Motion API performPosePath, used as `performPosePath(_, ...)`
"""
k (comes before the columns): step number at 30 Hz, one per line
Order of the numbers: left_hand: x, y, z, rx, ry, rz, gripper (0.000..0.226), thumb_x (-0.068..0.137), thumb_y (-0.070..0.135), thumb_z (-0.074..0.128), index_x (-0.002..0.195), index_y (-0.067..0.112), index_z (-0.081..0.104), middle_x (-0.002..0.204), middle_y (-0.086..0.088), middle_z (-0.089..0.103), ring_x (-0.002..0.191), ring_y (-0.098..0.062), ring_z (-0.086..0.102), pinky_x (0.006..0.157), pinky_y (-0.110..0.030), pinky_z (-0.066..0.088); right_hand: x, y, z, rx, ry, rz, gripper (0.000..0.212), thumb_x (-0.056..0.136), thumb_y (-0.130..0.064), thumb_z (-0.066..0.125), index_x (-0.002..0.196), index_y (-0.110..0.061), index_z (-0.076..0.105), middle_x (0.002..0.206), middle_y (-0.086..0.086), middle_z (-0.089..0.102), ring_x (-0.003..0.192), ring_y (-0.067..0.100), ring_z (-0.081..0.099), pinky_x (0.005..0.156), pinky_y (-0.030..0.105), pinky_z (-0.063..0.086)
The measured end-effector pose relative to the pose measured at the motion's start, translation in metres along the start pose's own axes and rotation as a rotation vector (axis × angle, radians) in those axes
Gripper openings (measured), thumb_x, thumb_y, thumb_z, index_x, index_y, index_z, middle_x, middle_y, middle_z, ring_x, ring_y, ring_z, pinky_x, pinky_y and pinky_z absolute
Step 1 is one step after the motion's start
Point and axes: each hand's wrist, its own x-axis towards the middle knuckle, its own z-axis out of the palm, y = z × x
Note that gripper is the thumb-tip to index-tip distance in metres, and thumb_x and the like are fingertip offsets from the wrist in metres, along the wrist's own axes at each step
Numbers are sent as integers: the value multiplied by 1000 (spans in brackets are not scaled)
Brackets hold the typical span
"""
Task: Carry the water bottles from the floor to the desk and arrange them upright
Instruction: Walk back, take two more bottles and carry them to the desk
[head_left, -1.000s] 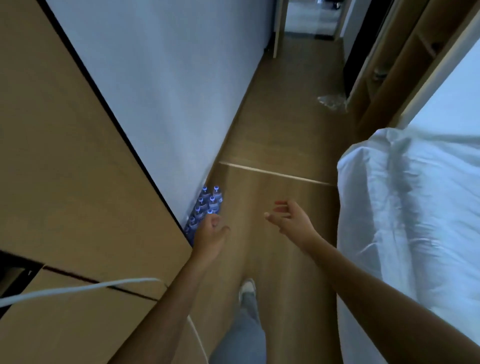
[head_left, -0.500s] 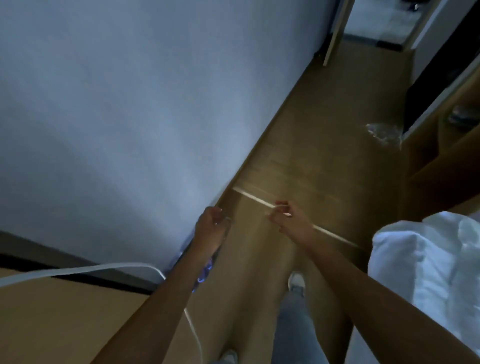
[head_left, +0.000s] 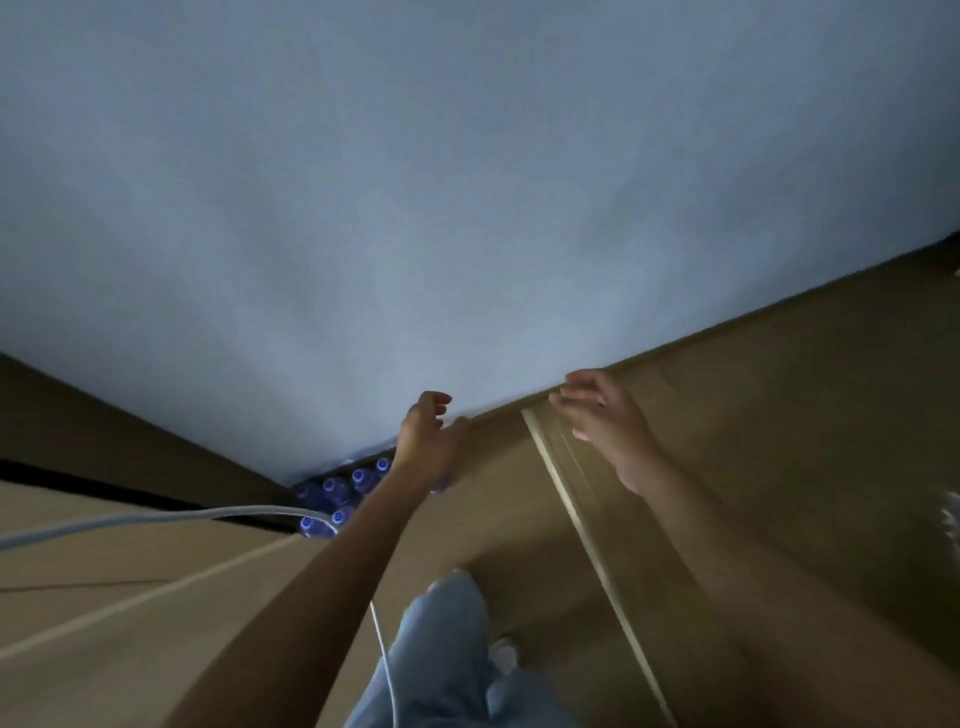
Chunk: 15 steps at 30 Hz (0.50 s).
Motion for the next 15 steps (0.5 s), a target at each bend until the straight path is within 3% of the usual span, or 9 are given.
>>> performPosePath(4, 35, -9, 8, -44, 134, -102, 37, 88, 20, 63, 123, 13, 54, 117, -3, 58, 102, -23, 60, 81, -36, 52, 60, -3, 15, -113, -153, -14, 32, 85, -22, 73, 114, -19, 60, 115, 2, 65, 104, 16, 63, 91, 38, 52)
performPosePath(8, 72, -14, 22, -112, 190, -183, 38, 88, 18, 63, 124, 10, 53, 120, -7, 58, 106, -24, 59, 87, -38, 51, 119, -2, 30, -244, -255, -37, 30, 84, -29, 73, 111, -26, 61, 112, -6, 65, 97, 11, 66, 81, 30, 54)
performPosePath(11, 85, -19, 26, -173, 255, -252, 38, 88, 17, 62, 125, 11, 53, 118, -6, 58, 102, -22, 59, 82, -36, 53, 154, -7, 41, -352, -358, -78, 30, 84, -32, 73, 110, -28, 61, 111, -9, 65, 94, 6, 65, 72, 22, 50)
performPosePath(13, 88, -26, 26, -199, 316, -292, 37, 88, 16, 61, 124, 10, 53, 114, -8, 61, 93, -19, 59, 70, -27, 49, 172, -10, 54, -413, -424, -87, 29, 83, -32, 73, 110, -28, 61, 110, -9, 66, 94, 8, 65, 78, 27, 53)
performPosePath(15, 87, -33, 26, -229, 389, -340, 35, 87, 15, 63, 121, 7, 55, 109, -8, 63, 88, -17, 58, 71, -26, 45, 183, -12, 73, -463, -501, -90, 29, 83, -29, 73, 110, -24, 62, 109, -6, 67, 94, 11, 65, 85, 32, 53)
